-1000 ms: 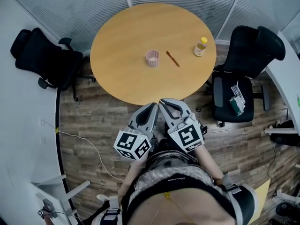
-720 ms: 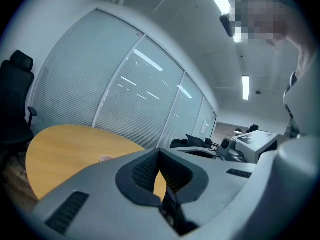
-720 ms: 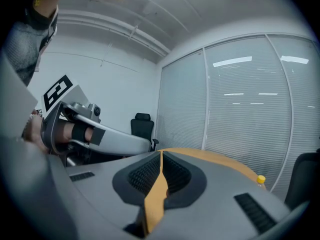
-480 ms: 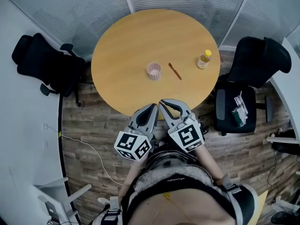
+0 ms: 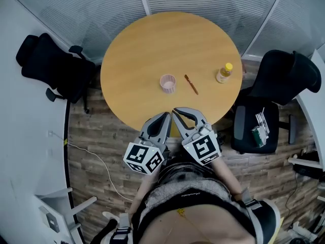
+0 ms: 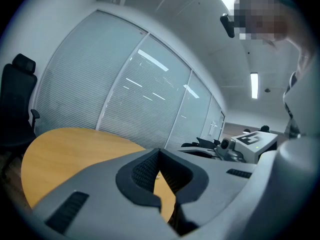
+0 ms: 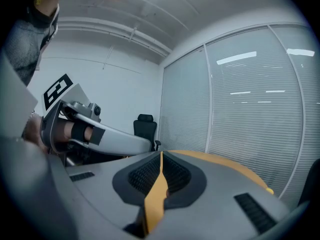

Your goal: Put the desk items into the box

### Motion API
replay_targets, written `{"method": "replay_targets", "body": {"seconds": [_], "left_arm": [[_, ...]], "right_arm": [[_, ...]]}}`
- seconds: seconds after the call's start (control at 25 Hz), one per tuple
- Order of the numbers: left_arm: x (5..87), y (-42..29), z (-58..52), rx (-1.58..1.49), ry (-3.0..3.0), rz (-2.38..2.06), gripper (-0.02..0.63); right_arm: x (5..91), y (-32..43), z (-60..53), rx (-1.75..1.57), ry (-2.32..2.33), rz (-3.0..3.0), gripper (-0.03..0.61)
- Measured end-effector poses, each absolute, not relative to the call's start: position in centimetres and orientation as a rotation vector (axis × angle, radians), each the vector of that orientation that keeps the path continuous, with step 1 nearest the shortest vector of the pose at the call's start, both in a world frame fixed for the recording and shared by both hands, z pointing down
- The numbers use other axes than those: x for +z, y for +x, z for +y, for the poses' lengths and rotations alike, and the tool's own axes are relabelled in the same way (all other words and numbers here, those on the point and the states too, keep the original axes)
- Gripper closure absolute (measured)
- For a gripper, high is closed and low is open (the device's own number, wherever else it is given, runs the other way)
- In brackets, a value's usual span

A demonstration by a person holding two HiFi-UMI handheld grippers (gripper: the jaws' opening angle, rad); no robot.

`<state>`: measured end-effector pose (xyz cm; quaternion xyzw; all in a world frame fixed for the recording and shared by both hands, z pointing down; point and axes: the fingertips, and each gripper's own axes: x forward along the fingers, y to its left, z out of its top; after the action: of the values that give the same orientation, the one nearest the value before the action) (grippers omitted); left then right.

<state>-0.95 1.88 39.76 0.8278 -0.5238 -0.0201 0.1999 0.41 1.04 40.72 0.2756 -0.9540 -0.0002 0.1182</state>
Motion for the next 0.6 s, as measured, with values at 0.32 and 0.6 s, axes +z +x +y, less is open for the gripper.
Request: {"method": "replay_targets", "body": {"seconds": [0.32, 0.6], "left_arm": [[40.1, 0.4, -0.5, -0.068, 2.279, -1.524, 0.613], [40.3, 1.0, -2.0, -0.073, 2.256, -1.564, 0.612]], "right_arm": [[41.0, 1.7, -1.2, -0.018, 0.743, -2.815, 0.551], [41.4, 3.0, -3.0, -0.012, 0.732, -2.818, 0.551]]}}
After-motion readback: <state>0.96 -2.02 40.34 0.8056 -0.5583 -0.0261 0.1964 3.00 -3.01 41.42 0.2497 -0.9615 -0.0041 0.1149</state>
